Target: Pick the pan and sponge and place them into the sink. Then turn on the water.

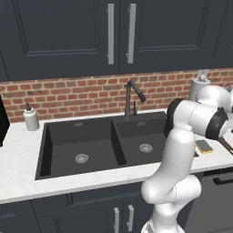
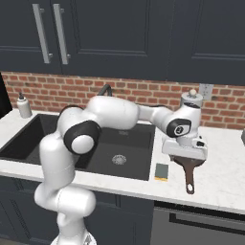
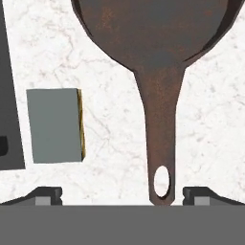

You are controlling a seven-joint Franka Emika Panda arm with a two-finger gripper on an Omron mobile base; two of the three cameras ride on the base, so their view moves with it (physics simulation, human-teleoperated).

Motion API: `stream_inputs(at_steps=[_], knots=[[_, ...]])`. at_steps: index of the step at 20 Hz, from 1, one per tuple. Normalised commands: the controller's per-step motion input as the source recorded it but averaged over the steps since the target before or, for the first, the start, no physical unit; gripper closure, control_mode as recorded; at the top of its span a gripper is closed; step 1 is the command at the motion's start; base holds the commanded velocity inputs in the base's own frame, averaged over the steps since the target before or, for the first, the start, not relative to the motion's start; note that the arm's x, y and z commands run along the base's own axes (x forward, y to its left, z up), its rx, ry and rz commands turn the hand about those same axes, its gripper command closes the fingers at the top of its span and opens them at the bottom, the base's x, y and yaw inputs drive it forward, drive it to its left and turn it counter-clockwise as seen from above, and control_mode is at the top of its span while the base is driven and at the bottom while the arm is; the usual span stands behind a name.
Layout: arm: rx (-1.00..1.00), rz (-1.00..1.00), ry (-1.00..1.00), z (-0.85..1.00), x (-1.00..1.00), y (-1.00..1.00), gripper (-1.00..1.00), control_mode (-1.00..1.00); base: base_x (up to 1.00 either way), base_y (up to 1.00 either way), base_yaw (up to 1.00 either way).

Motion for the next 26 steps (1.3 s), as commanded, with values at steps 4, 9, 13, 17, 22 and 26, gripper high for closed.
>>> stream_inputs(at_steps=[4,9,13,17,22,26], knots=[[0.0,0.0,0.0,-0.27,0.03,0.0,-1.0,-1.0,0.0,0.0,0.0],[0.01,0.0,0.0,-0.19,0.1,-0.06,-1.0,-1.0,0.0,0.0,0.0],[0.0,0.0,0.03,-0.2,0.15,-0.09,-1.0,-1.0,0.0,0.0,0.0],[0.0,0.0,0.03,-0.18,0.17,-0.21,-1.0,-1.0,0.0,0.0,0.0],[0.01,0.0,0.02,-0.19,0.16,-0.22,-1.0,-1.0,0.0,0.0,0.0],[0.02,0.0,0.02,-0.17,0.16,-0.19,-1.0,-1.0,0.0,0.0,0.0]])
